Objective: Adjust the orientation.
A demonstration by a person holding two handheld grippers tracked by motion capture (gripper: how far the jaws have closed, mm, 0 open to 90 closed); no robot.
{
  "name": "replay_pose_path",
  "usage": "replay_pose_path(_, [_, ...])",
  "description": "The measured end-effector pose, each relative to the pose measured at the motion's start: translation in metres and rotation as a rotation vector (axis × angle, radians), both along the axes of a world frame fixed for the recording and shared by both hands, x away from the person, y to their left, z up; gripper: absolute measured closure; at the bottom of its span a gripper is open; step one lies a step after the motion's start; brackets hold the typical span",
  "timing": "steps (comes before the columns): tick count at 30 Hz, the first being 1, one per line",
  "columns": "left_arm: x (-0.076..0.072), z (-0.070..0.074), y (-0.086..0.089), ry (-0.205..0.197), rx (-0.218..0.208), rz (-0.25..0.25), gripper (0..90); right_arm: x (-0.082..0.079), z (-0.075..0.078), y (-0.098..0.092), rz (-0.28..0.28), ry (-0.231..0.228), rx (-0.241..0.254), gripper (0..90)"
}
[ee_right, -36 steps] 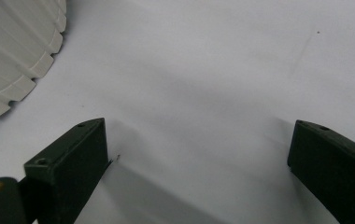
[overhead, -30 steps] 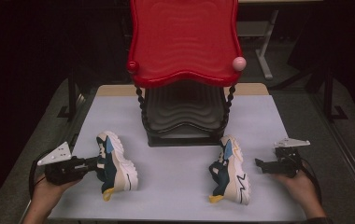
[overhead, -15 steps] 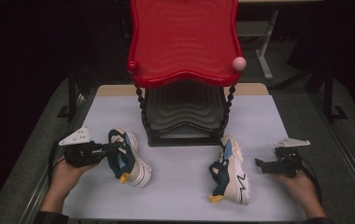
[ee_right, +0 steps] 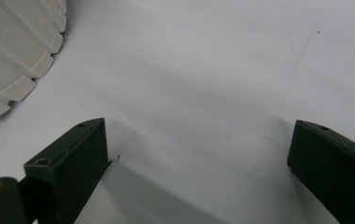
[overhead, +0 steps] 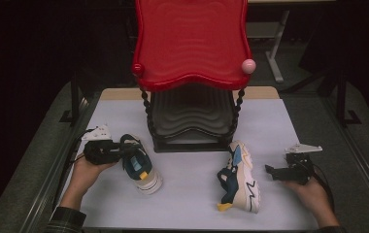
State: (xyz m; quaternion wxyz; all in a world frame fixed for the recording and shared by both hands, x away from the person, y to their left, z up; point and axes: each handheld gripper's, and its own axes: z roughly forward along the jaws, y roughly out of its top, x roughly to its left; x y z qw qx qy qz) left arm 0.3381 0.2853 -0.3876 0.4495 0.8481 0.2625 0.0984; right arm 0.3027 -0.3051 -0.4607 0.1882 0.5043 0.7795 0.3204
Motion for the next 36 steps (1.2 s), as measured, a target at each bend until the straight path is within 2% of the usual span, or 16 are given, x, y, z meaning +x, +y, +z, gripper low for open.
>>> replay_pose_path(8, [0.005,-0.002,-0.006,0.011,0.003,0.007,70.3,0.000,0.000,0.000,0.000,-0.001,0.000,4.4])
replay_pose_path(11, [0.004,0.000,-0.005,0.008,0.002,0.021,65.2,0.000,0.000,0.000,0.000,-0.001,0.000,4.4])
replay_pose_path(12, [0.002,0.003,-0.003,0.008,-0.002,0.032,58.9,0.000,0.000,0.000,0.000,-0.001,0.000,4.4])
replay_pose_path(15, [-0.001,0.009,0.001,0.002,-0.017,0.040,54.4,0.000,0.000,0.000,0.000,-0.001,0.000,4.4])
replay_pose_path(16, [-0.007,0.014,0.003,0.002,-0.032,0.044,54.2,0.000,0.000,0.000,0.000,-0.001,0.000,4.4])
replay_pose_path(19, [-0.014,0.020,0.002,0.014,-0.049,0.029,56.9,0.000,0.000,0.000,0.000,-0.001,0.000,4.4])
replay_pose_path(20, [-0.021,0.025,-0.001,0.024,-0.071,0.003,58.6,0.000,0.000,0.000,0.000,-0.001,0.000,4.4])
replay_pose_path(21, [-0.021,0.025,-0.001,0.024,-0.071,0.003,59.6,0.000,0.000,0.000,0.000,-0.001,0.000,4.4])
replay_pose_path(22, [-0.029,0.027,-0.005,0.034,-0.086,-0.023,59.7,0.000,0.000,0.000,0.000,-0.001,0.000,4.4])
replay_pose_path(25, [-0.039,0.027,-0.012,0.064,-0.122,-0.071,62.3,0.000,0.000,0.000,-0.001,-0.001,0.000,4.4])
replay_pose_path(27, [-0.044,0.025,-0.017,0.079,-0.128,-0.090,63.0,0.000,0.000,0.000,0.000,-0.002,0.000,4.4])
replay_pose_path(30, [-0.048,0.023,-0.021,0.079,-0.122,-0.104,62.9,0.000,0.000,0.000,0.000,-0.001,0.001,4.4])
replay_pose_path(31, [-0.050,0.020,-0.025,0.079,-0.098,-0.099,62.9,0.000,0.000,0.000,0.000,-0.002,0.000,4.4])
replay_pose_path(33, [-0.050,0.017,-0.026,0.080,-0.086,-0.096,62.8,0.000,0.000,0.000,-0.001,-0.001,0.000,4.4])
replay_pose_path(35, [-0.048,0.014,-0.028,0.100,-0.088,-0.108,64.3,0.000,0.000,0.000,-0.001,-0.001,0.000,4.4])
replay_pose_path(36, [-0.048,0.012,-0.030,0.117,-0.099,-0.129,67.2,0.000,0.000,0.000,-0.001,-0.001,0.000,4.4])
